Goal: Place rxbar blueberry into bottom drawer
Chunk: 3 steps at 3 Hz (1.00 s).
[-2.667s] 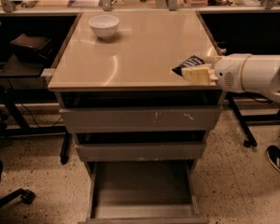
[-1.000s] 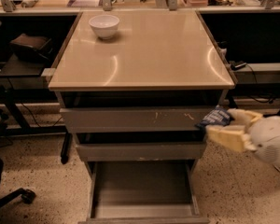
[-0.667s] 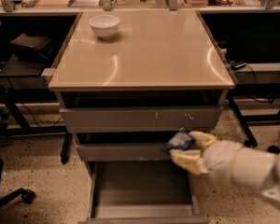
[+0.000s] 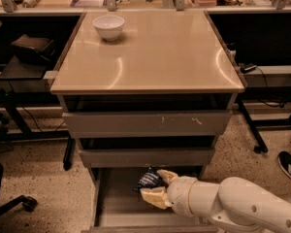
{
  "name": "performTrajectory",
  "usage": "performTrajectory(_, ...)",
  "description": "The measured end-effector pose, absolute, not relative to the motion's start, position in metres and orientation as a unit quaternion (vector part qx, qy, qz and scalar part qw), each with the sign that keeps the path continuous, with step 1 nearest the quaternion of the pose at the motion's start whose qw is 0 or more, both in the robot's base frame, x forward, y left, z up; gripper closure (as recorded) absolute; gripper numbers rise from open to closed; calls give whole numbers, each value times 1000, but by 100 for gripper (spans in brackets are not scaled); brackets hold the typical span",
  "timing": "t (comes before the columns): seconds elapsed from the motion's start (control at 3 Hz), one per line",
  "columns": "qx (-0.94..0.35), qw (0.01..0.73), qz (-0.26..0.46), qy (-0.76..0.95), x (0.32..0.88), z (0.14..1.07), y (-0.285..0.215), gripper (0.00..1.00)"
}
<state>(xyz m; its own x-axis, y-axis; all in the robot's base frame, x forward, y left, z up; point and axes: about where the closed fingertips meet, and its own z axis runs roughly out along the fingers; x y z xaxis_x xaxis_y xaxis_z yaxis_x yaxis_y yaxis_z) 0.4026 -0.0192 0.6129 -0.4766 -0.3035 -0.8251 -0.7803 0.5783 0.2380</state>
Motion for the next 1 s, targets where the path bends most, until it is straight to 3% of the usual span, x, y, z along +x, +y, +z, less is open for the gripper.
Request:
performTrajectory(0.67, -329, 396, 312, 799, 402, 585, 3, 100)
performTrajectory(1.0, -329, 439, 293, 783, 429, 557, 26, 100)
